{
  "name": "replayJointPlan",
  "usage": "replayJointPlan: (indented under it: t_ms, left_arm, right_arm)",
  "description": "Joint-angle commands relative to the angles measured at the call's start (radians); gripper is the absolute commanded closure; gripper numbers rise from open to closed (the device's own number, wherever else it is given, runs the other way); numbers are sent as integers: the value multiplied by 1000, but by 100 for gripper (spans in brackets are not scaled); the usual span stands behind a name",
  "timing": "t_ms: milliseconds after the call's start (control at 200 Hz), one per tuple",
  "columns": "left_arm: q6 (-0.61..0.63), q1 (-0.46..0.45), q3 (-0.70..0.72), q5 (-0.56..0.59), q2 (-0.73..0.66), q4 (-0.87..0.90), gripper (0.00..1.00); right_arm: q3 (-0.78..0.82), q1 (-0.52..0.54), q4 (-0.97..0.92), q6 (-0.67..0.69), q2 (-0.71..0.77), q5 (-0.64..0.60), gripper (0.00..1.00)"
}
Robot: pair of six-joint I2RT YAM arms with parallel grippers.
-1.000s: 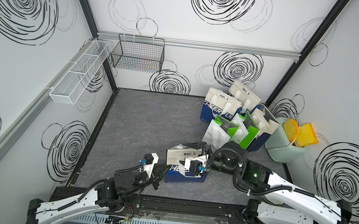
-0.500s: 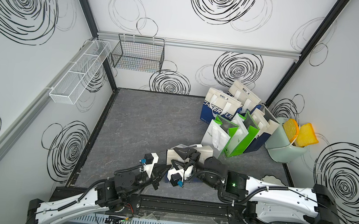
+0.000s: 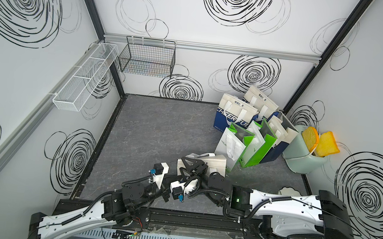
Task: Open the takeout bag
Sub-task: Open the takeout bag at the center of the board.
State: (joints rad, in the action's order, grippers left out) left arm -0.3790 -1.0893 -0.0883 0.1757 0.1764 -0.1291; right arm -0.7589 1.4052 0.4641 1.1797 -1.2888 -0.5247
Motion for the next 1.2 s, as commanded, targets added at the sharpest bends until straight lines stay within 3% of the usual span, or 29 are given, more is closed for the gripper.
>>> replayJointPlan:
  t_ms: [0,185,355,690,755,805,1196]
  left_arm:
    - [-14,2,-24,-21,-2,-38,100]
    - [-15,4,-21,-20,-3,-37,100]
    - [-17,4,-21,-20,-3,-37,100]
    - [-16,4,-18,-16,-6,-30,100]
    - [-15,3,-18,-15,-8,-31,100]
    - [-15,3,-18,-15,-8,-33,100]
    - [-17,4,-18,-13,-11,-24,100]
  right_arm:
    - [-20,-7,76,72,-16,-116,39]
    - [-22,-9,102,89,-24,-142,43]
    - [-37,-9,92,81,-24,-141,54]
    - [-50,-11,42,21,-4,-107,86]
    - [-60,-14,21,-5,2,-92,89]
    - [-71,-18,2,-38,9,-77,100]
    - [-138,-84,-121,-347,111,80,100]
